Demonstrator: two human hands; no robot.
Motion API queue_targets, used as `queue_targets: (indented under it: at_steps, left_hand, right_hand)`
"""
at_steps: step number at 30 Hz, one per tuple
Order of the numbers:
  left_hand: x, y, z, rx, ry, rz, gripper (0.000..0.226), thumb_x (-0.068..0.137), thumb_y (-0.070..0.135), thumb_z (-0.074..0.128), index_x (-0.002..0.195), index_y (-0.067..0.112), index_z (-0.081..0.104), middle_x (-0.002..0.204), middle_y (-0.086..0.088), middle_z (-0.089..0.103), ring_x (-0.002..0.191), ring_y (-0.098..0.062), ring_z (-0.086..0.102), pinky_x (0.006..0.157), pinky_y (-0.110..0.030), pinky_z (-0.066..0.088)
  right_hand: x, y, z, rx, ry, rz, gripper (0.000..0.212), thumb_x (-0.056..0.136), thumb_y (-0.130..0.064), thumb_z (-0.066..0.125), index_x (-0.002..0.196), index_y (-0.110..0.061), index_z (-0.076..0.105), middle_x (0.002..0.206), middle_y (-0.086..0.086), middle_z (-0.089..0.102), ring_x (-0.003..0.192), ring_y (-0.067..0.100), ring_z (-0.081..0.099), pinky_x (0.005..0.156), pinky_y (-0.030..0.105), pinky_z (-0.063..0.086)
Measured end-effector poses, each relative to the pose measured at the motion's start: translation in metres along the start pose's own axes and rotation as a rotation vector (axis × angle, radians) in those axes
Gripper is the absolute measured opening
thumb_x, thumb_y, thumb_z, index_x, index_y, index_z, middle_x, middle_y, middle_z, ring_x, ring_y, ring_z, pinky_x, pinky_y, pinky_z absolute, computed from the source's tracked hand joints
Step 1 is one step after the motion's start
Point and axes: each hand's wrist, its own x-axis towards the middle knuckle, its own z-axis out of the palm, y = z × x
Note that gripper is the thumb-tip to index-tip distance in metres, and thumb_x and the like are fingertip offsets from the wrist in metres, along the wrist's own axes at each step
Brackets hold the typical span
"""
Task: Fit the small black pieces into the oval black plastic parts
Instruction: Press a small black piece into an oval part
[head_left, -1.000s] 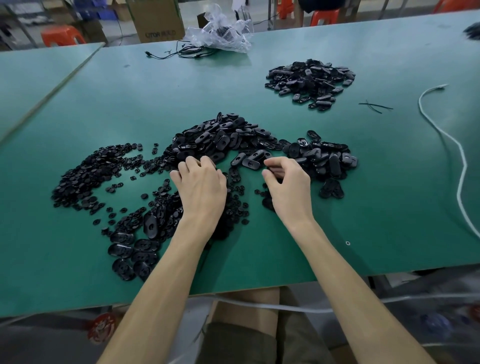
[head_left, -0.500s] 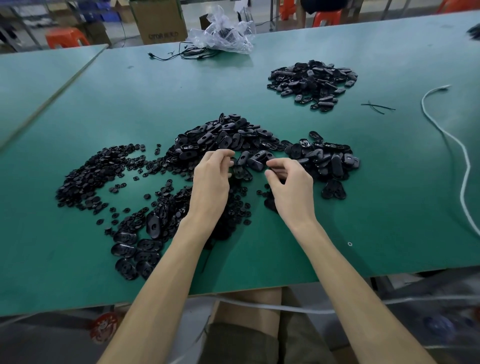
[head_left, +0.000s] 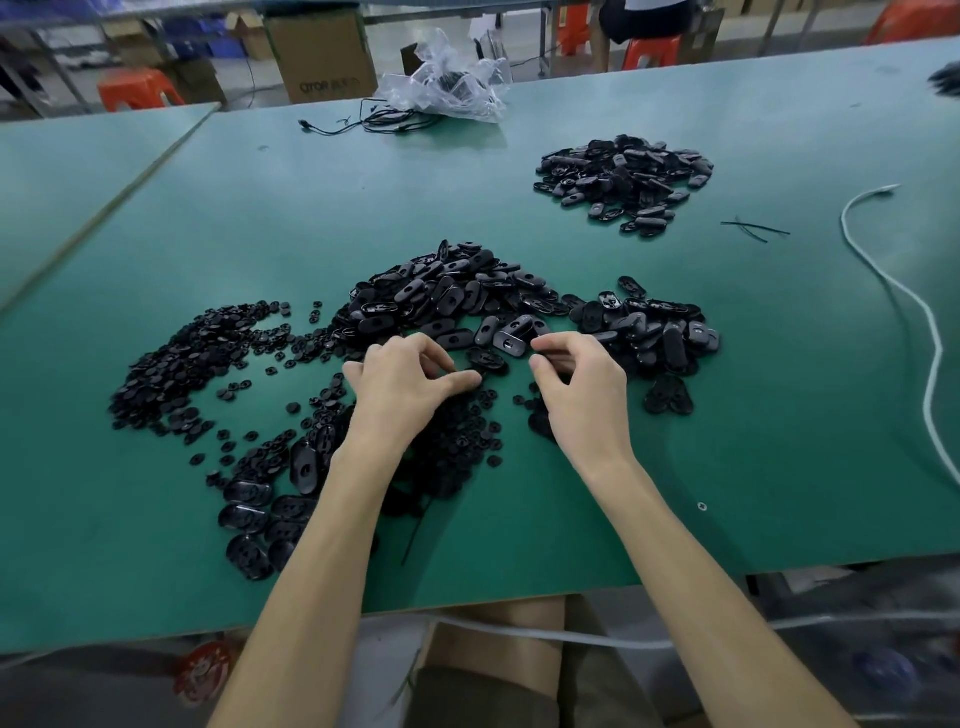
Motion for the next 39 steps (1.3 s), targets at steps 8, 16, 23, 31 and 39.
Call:
queue_targets:
  at_steps: [8, 16, 23, 31, 39]
  left_hand:
    - [-0.007, 0.006, 0.0, -0.166, 0.034, -0.006, 0.021, 0.08, 0.041, 0.086, 0.074, 0.033, 0.067, 0.075, 0.012, 0.065, 0.084, -0.007, 0.058, 0.072, -0.032, 0.012]
    - [-0.01, 0.007, 0.001, -0.264, 0.211, 0.075, 0.016, 0.086, 0.044, 0.081, 0.077, 0.034, 0.072, 0.072, 0.015, 0.067, 0.083, -0.013, 0.06, 0.094, -0.006, 0.011]
    - [-0.01, 0.014, 0.005, -0.487, 0.108, 0.203, 0.008, 0.086, 0.032, 0.083, 0.085, 0.026, 0.078, 0.079, 0.01, 0.073, 0.073, -0.003, 0.062, 0.073, -0.016, 0.049]
    - [-0.011, 0.02, 0.012, -0.686, 0.011, 0.229, 0.013, 0.088, 0.006, 0.08, 0.099, 0.013, 0.079, 0.085, 0.001, 0.078, 0.078, -0.014, 0.074, 0.078, -0.022, 0.058]
    - [-0.012, 0.021, 0.012, -0.753, -0.012, 0.198, 0.01, 0.084, 0.01, 0.084, 0.09, 0.01, 0.077, 0.089, -0.001, 0.077, 0.078, -0.018, 0.066, 0.081, -0.037, 0.058]
  right_hand:
    - [0.0, 0.0, -0.001, 0.005, 0.001, -0.002, 0.015, 0.101, -0.01, 0.066, 0.115, -0.014, 0.072, 0.116, 0.001, 0.068, 0.103, 0.01, 0.065, 0.099, 0.029, 0.053]
    - [0.004, 0.006, -0.002, 0.092, 0.086, 0.019, 0.017, 0.101, -0.004, 0.064, 0.112, -0.013, 0.072, 0.111, 0.001, 0.072, 0.099, 0.001, 0.067, 0.086, 0.007, 0.049]
    - [0.003, 0.006, -0.002, 0.164, 0.086, 0.028, 0.009, 0.099, -0.011, 0.07, 0.104, -0.017, 0.073, 0.105, -0.002, 0.074, 0.097, 0.004, 0.07, 0.087, 0.017, 0.055]
    - [0.003, 0.006, -0.003, 0.165, 0.034, 0.007, 0.016, 0.096, -0.01, 0.074, 0.111, -0.017, 0.074, 0.113, -0.002, 0.072, 0.1, -0.001, 0.07, 0.089, 0.014, 0.055]
    - [0.002, 0.004, -0.003, 0.193, 0.022, -0.026, 0.017, 0.095, -0.003, 0.072, 0.108, -0.014, 0.075, 0.119, 0.001, 0.065, 0.102, 0.005, 0.071, 0.094, 0.014, 0.053]
